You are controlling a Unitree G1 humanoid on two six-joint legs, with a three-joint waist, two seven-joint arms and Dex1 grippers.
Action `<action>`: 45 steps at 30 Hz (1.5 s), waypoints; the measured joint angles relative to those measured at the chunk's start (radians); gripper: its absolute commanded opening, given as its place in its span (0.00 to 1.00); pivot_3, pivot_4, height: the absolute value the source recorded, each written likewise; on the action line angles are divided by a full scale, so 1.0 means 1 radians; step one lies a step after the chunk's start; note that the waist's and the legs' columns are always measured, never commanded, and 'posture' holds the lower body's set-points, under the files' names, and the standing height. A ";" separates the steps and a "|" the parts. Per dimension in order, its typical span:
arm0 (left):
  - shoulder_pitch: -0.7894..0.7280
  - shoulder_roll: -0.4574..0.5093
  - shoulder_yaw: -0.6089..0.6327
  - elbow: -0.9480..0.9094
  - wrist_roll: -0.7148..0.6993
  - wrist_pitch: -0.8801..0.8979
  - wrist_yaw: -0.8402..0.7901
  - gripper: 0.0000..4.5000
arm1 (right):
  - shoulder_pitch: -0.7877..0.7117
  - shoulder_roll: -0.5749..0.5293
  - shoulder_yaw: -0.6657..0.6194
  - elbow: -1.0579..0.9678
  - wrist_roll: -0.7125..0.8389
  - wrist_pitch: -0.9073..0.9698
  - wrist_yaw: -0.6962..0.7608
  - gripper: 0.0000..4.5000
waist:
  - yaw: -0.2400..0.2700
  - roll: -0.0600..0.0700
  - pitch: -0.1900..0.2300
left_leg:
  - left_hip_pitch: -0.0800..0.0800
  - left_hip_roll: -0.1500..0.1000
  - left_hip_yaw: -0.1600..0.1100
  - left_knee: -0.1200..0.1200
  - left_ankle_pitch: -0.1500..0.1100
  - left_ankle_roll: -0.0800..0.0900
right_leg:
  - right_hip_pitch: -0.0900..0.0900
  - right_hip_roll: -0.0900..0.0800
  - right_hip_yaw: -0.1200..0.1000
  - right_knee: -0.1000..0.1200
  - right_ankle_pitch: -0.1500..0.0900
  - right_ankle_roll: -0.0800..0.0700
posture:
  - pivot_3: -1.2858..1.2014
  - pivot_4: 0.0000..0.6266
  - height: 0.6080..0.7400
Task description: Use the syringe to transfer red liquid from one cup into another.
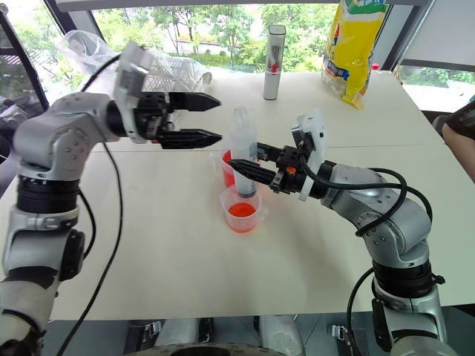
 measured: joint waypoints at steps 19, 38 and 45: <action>0.337 0.095 0.153 -0.209 -0.067 0.027 0.160 0.99 | -0.233 -0.164 -0.112 0.086 0.141 0.081 0.047 0.31 | 0.006 0.000 0.000 | -0.001 0.000 0.000 -0.001 0.000 0.000 | 0.002 -0.002 -0.001 -0.003 0.000 0.000 | 0.52 0.24 1.00; 0.474 0.055 0.137 -0.254 -0.027 -0.108 0.203 0.99 | -0.594 -0.338 0.361 0.698 -0.289 0.393 0.194 0.31 | 0.003 0.000 0.000 | -0.003 0.001 0.001 -0.002 0.000 0.001 | -0.002 -0.003 0.000 -0.005 0.000 0.000 | 0.52 0.24 1.00; 0.530 0.068 0.153 -0.336 -0.090 -0.079 0.207 0.99 | -0.600 -0.263 0.463 0.825 -0.381 0.522 0.189 0.31 | 0.003 0.000 0.000 | -0.004 0.001 0.001 -0.001 0.000 0.001 | -0.002 -0.003 0.000 -0.005 0.000 0.000 | 0.52 0.24 1.00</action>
